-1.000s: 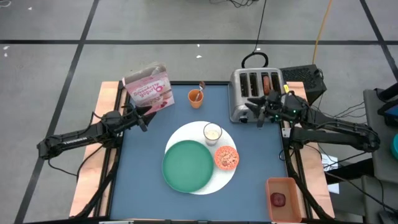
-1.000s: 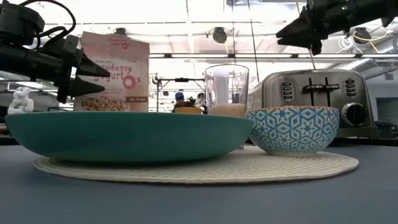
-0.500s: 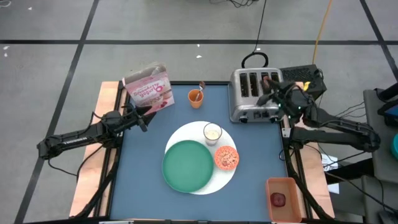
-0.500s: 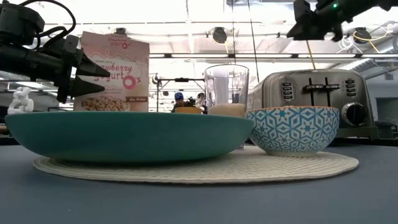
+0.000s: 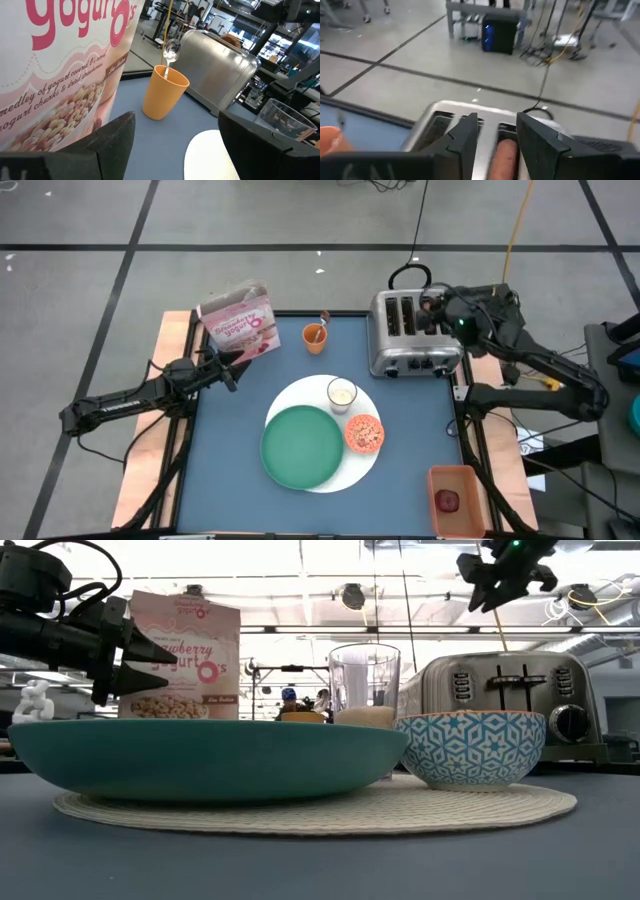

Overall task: Arrange a breakfast setting
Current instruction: Put the bagel from the toaster on the green plate

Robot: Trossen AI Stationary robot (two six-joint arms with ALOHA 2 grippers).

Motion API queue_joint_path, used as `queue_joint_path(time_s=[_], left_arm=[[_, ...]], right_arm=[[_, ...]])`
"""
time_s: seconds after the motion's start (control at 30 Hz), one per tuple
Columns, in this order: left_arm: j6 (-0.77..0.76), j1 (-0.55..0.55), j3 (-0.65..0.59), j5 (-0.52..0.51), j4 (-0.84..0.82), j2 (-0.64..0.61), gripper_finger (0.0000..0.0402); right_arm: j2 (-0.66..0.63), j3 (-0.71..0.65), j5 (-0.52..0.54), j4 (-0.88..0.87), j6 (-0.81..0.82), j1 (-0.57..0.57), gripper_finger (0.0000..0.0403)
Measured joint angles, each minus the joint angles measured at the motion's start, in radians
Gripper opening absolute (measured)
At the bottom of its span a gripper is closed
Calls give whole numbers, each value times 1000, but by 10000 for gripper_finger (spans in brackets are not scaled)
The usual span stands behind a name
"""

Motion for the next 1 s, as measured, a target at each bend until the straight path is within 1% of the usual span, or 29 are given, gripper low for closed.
queue_joint_path(time_s=[0.07,0.13,0.23,0.33,0.37,0.5,0.57,1.0], left_arm=[[0,0,0,0,0,0,287],[0,0,0,0,0,0,287],[0,0,0,0,0,0,287],[0,0,0,0,0,0,287],[0,0,0,0,-1,0,287],[0,0,0,0,-1,0,287],[1,0,0,0,-1,0,287],[1,0,0,0,-1,0,287]], right_arm=[[32,34,-58,-21,18,-24,130],[65,67,-94,-46,22,-46,130],[109,97,-100,-87,30,-77,130],[150,121,-104,-155,75,-106,130],[162,126,-123,-178,87,-117,130],[203,134,-280,-223,110,-162,130],[218,135,-331,-218,111,-180,130],[266,135,-332,-230,123,-253,130]])
